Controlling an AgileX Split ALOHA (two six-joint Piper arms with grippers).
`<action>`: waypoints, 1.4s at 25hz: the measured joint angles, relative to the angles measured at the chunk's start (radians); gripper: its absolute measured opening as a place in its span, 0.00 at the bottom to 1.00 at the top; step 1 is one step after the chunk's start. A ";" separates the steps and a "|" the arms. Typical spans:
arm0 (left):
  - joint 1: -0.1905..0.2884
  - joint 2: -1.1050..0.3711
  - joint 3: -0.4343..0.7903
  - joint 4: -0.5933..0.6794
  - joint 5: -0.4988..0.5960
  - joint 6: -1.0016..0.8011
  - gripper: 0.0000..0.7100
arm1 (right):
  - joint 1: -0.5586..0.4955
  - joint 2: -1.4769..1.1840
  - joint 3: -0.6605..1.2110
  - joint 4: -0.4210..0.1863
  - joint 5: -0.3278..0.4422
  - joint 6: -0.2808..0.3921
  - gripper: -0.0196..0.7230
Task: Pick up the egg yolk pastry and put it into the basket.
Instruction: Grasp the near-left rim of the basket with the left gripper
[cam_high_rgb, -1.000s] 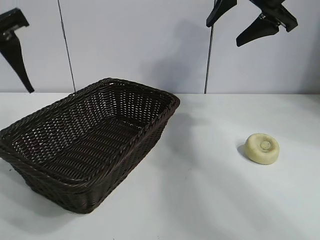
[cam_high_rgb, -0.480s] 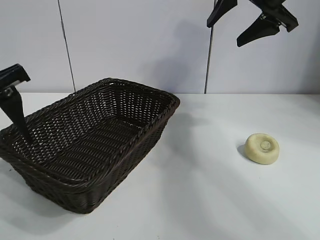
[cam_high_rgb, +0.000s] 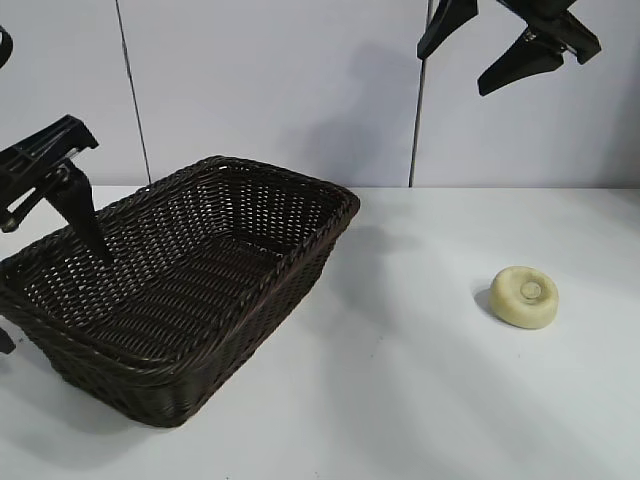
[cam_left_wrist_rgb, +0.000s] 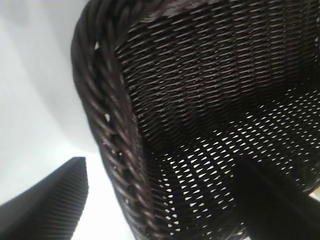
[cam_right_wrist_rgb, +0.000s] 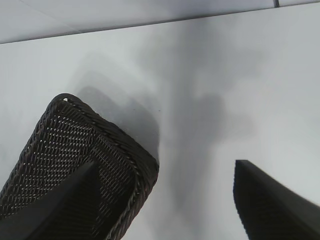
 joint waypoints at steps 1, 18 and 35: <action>0.000 0.015 0.000 0.001 -0.021 0.000 0.81 | 0.000 0.000 0.000 0.000 0.000 0.000 0.75; -0.012 0.145 0.010 0.003 -0.098 -0.001 0.80 | 0.000 0.000 0.000 -0.006 -0.008 0.000 0.75; -0.015 0.150 0.010 -0.010 -0.081 -0.010 0.14 | 0.000 0.000 0.000 -0.007 -0.016 0.000 0.75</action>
